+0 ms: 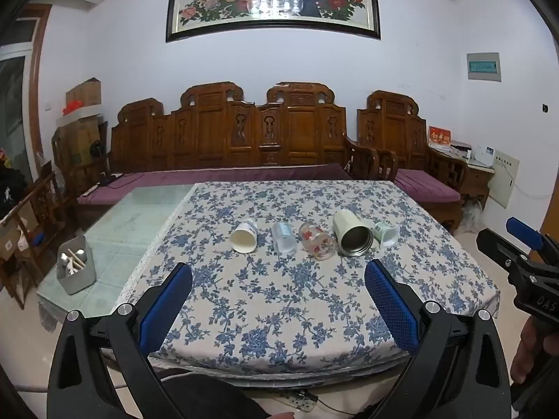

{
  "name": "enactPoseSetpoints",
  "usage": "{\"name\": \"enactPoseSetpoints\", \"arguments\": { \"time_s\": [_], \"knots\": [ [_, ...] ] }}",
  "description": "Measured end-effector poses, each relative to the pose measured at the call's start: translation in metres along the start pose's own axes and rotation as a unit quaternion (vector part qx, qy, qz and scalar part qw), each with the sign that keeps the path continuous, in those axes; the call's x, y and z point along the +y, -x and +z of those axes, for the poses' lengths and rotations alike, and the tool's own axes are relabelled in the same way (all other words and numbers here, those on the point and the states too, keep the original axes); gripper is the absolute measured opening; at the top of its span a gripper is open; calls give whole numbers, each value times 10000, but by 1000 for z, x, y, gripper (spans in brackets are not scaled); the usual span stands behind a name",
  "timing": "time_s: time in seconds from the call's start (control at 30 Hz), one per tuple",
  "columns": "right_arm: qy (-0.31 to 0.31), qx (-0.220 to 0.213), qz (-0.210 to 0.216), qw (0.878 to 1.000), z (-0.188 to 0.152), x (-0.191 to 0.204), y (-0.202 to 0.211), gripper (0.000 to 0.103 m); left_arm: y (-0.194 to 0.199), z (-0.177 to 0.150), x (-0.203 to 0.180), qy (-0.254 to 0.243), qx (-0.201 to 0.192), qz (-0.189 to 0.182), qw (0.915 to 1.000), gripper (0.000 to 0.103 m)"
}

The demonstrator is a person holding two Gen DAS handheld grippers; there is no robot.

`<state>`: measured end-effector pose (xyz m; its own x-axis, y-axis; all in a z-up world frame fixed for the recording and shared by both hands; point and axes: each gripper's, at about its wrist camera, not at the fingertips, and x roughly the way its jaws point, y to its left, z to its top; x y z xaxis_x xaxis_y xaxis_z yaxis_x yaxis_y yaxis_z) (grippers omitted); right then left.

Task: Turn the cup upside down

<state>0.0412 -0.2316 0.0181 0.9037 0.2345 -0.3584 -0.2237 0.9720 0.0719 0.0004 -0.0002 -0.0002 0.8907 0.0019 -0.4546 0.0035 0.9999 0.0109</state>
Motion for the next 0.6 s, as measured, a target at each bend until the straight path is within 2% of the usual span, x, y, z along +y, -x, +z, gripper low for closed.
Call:
{"name": "enactPoseSetpoints", "arguments": {
  "time_s": [0.6],
  "knots": [
    [-42, 24, 4, 10000, 1, -3, 1, 100, 1, 3, -3, 10, -108, -14, 9999, 95]
  ]
}}
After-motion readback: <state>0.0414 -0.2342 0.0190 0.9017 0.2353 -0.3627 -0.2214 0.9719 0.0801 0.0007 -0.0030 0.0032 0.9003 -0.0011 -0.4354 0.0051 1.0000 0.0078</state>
